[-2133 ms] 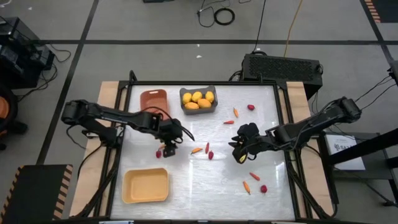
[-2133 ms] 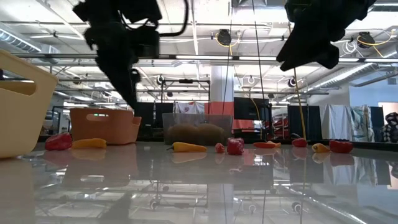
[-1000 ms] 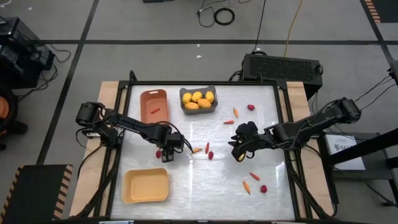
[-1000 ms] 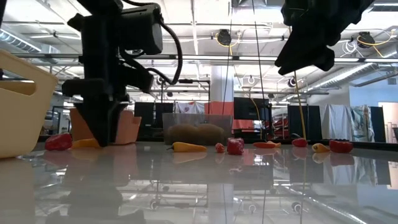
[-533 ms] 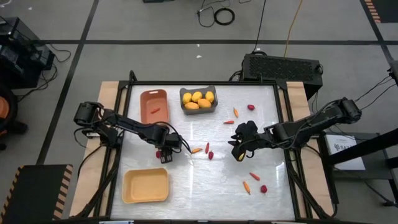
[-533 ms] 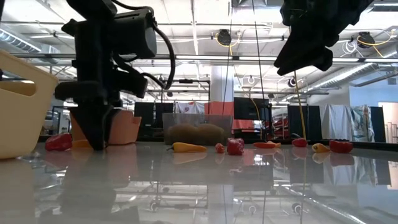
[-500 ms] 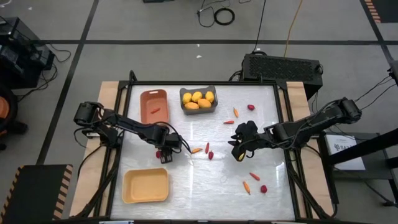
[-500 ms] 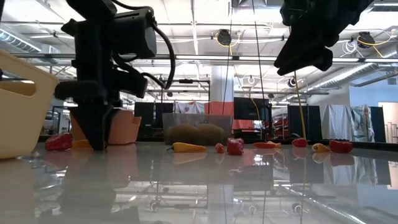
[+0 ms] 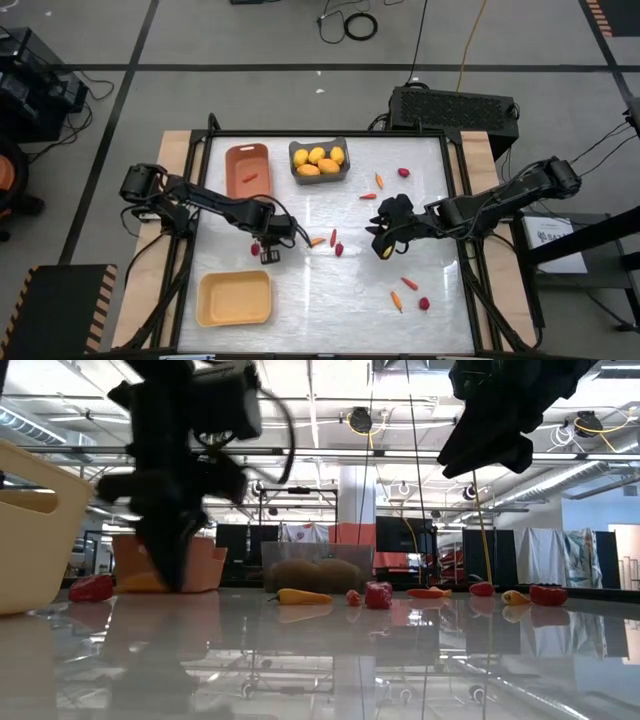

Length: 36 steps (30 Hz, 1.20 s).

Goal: Sort produce into baskets
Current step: Put the yellow chili pepper into the orange bin

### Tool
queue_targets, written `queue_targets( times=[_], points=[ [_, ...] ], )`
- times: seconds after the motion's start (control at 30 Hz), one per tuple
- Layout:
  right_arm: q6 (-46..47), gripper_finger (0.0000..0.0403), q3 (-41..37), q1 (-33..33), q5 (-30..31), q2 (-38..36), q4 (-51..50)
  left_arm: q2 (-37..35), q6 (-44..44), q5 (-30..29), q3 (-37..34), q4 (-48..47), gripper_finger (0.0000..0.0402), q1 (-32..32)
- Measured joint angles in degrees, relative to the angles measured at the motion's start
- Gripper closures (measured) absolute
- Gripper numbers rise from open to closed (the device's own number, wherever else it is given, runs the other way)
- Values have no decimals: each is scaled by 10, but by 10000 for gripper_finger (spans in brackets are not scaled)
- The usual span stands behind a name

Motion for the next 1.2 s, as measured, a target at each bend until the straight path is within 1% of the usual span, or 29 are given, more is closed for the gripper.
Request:
queue_targets(
  times=[0.17,0.3,0.37,0.57,0.63,0.7,0.8,0.87,0.93,1.1,1.13,1.2],
  points=[
    [1,275,0,0,0,0,7,-3,31,-15,57,-37,360,20],
    [5,275,0,0,-3,0,9,-37,67,-48,99,-99,357,42],
    [10,275,0,0,-2,0,10,-66,77,-81,110,-131,357,56],
    [14,275,0,0,-3,0,11,-182,106,-169,113,-171,356,118],
    [31,275,0,0,-7,0,10,-215,106,-187,113,-183,356,148],
    [52,275,0,0,-29,0,7,-240,109,-191,113,-184,355,179],
    [88,275,0,0,-86,0,4,-273,132,-191,101,-180,355,221],
    [127,275,0,0,-124,0,-10,-292,136,-183,78,-169,355,248],
    [183,275,0,5,-157,0,-37,-308,136,-152,47,-154,355,275],
    [331,275,0,39,-228,0,-105,-332,151,-29,-42,-60,355,325],
    [362,275,0,49,-235,0,-113,-333,151,-15,-57,-39,355,333],
    [422,275,0,73,-242,0,-121,-333,150,-5,-82,-14,355,346]
  ],
)
